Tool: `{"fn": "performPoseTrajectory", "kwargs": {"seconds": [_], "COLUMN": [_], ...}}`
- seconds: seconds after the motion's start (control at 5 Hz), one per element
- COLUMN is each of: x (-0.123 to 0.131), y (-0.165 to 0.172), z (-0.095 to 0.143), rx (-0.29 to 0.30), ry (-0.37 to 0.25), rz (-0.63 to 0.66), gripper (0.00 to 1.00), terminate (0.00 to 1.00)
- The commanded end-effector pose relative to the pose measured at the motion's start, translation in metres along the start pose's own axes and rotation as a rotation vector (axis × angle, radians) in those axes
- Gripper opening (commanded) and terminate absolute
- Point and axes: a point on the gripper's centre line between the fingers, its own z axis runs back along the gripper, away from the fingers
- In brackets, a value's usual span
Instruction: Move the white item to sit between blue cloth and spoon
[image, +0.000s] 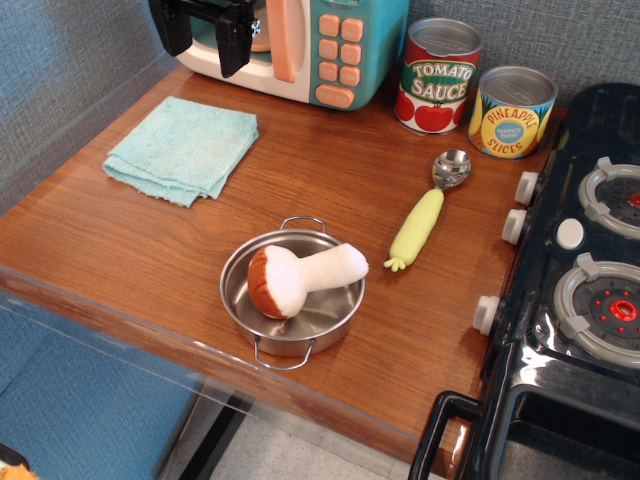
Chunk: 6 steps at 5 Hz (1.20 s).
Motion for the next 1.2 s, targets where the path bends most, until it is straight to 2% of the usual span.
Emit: {"fn": "performPoseTrajectory", "kwargs": {"seconds": [0.0,0.2,0.4,0.8,1.0], "x": [0.0,-0.004,-0.019,-0.056,-0.071], "y": [0.0,-0.036,-0.069,-0.137,-0.161], "z": [0.0,0.009,0.013,0.021,0.021], "rx": [0.0,-0.021,-0.018,-0.096,-0.101], "ry": [0.0,-0.019,-0.001,0.004,0.016], "rz": [0.0,-0.093,-0.174,-0.365,-0.44], "gripper": [1.0,1.0,1.0,1.0,1.0], "terminate": [0.0,0.0,0.0,0.0,0.0]}}
